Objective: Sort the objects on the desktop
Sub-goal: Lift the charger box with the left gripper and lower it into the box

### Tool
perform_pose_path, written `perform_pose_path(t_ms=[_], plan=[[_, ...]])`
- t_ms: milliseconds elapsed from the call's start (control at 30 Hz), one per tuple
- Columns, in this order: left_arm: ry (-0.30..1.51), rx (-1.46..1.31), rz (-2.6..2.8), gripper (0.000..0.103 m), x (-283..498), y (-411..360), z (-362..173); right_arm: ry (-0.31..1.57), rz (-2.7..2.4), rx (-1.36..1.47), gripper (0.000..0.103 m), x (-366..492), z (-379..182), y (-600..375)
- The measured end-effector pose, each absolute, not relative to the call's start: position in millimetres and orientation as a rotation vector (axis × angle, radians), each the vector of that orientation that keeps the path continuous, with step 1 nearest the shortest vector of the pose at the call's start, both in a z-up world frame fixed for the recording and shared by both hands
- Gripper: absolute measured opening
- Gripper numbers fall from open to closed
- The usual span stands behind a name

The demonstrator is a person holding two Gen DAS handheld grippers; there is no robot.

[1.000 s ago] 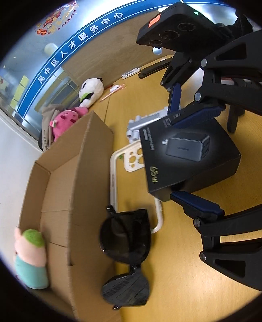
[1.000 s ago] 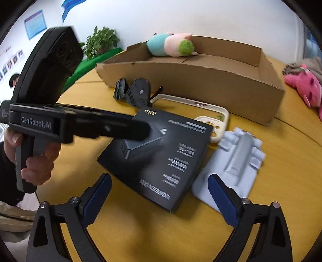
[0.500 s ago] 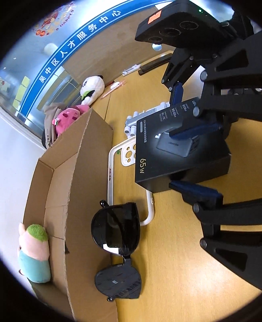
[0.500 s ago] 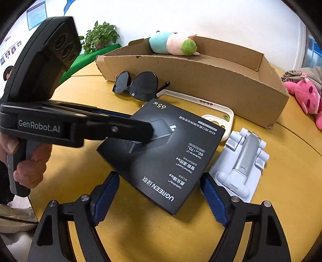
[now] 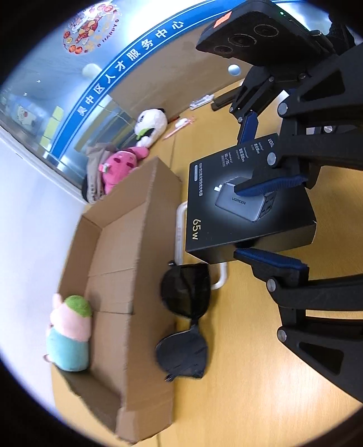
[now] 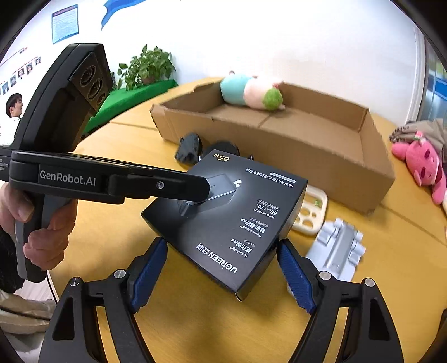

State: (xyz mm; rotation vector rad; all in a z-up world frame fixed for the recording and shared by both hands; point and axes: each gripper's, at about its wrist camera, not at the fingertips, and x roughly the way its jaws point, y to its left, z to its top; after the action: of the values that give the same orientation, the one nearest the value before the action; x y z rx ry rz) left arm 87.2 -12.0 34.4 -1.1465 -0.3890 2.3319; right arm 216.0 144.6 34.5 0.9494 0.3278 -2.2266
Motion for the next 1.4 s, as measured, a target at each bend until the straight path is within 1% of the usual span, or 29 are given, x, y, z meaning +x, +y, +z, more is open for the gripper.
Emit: perform_pose_path(t_ms=[200,400,667,833,1000,1167,1267,1400], plan=[[-0.349,-1.0,2.422,0.037,86.7,-19.6,85.2,0.344,-2.268,0.815,0.085,213.4,73.1,132.9],[-0.274,-0.813,2.496,0.036,69.5,-16.9,151.3,0.354,-2.327,0.638,0.085,198.6,131.8,126.4],[-0.154,-0.589,2.583,0.036,33.9,-8.1,237.1,0.406,-2.378,0.429,0.085,153.3,215.2,118.2],[-0.137,-0.481,2.616,0.036,7.6,-9.4,282.3,0.406,-2.39,0.338,0.085,119.9,261.7,110.5],[-0.218,-0.461,2.592,0.036,-41.7,-20.6,307.7,0.382,-2.384,0.304,0.085,79.3,297.5,104.1],[-0.193,-0.446,2.601,0.036,-83.6,-21.5,322.1,0.366,-2.384,0.311,0.085,36.8,317.3,97.9],[-0.192,-0.477,2.597,0.036,-111.9,-20.8,319.6,0.357,-2.386,0.332,0.085,14.8,317.5,96.0],[-0.22,-0.538,2.59,0.036,-149.6,-22.8,299.1,0.315,-2.374,0.384,0.085,-24.7,303.6,91.8]])
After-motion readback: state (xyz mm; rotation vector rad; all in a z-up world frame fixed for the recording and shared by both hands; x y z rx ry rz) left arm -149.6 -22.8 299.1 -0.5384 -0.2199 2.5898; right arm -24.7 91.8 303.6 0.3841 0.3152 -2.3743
